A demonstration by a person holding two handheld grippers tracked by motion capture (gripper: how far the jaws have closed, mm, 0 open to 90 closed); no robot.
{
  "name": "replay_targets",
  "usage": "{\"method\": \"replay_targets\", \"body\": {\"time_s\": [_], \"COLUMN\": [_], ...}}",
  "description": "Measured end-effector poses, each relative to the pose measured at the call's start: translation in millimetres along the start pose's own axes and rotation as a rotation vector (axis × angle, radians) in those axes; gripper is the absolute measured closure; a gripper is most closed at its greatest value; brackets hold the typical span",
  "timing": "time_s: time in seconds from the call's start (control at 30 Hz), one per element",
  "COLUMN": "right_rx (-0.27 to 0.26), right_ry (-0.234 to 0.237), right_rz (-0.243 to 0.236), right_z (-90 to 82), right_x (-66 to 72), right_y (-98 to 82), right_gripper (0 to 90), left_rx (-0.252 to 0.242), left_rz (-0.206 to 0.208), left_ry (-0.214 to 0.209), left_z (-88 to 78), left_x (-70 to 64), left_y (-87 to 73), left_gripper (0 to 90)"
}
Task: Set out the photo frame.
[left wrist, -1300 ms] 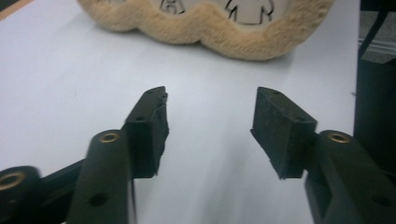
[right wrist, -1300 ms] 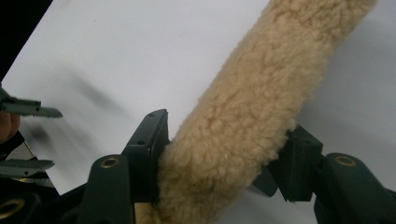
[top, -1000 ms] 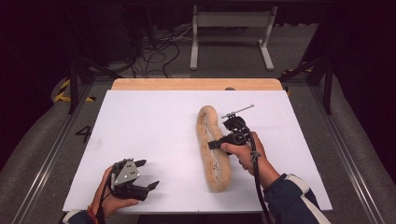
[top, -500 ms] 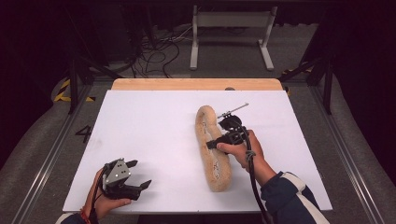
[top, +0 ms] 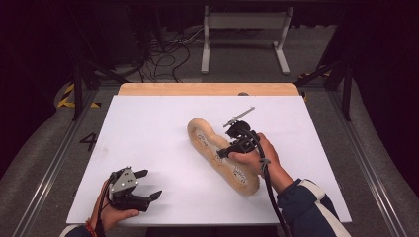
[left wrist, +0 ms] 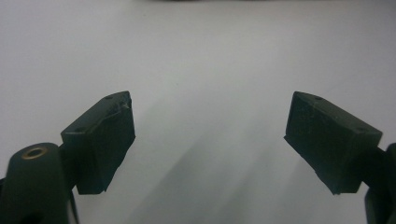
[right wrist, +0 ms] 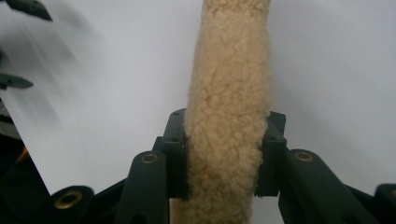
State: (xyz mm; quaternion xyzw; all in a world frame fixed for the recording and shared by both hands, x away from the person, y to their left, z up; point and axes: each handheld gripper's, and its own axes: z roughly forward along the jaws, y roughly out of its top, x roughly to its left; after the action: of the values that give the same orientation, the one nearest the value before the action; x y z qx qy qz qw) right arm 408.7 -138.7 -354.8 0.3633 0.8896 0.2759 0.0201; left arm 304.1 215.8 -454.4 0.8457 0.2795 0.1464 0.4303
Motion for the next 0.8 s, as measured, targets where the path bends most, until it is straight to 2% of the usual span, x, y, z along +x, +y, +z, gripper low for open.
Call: {"method": "replay_targets", "body": {"time_s": [0.07,0.23,0.27,0.4,0.5,0.57,0.63,0.7,0.8], "right_rx": [0.004,0.026,0.034,0.051,0.071,0.081,0.086,0.088,0.090], "right_ry": [0.008,0.075,0.081,0.119,0.153,0.172,0.178,0.172,0.165], "right_rz": [-0.052,-0.122,-0.144,-0.220,-0.269,-0.287,-0.296,-0.315,-0.340], "right_z": [0.2,0.4,0.7,2.1,1.9,2.4,3.2,4.9,5.8], "right_x": [4.9,10.0,10.9,13.5,18.5,20.1,20.7,20.6,17.8], "right_y": [1.5,3.1,3.3,4.3,4.9,6.0,7.4,7.9,6.6], "right_gripper": [65.5,65.8,65.7,65.7,65.7,65.7,65.4,65.3,64.6], "left_rx": [0.000,-0.015,-0.025,-0.044,-0.062,-0.071,-0.073,-0.069,-0.058], "left_rz": [-0.002,-0.021,-0.031,-0.035,-0.060,-0.105,-0.101,-0.066,-0.074], "left_ry": [0.001,-0.007,-0.020,-0.019,-0.013,-0.012,-0.021,-0.021,-0.030], "left_z": [-0.4,0.4,2.4,10.3,17.4,22.8,26.0,31.1,40.3], "left_x": [0.6,2.5,4.1,7.8,13.9,15.6,14.5,14.0,16.4], "left_y": [0.0,2.0,4.6,18.8,26.6,32.3,38.3,44.8,49.7], "left_gripper": [16.1,15.9,15.9,14.3,14.3,14.7,14.8,14.5,14.5]}}
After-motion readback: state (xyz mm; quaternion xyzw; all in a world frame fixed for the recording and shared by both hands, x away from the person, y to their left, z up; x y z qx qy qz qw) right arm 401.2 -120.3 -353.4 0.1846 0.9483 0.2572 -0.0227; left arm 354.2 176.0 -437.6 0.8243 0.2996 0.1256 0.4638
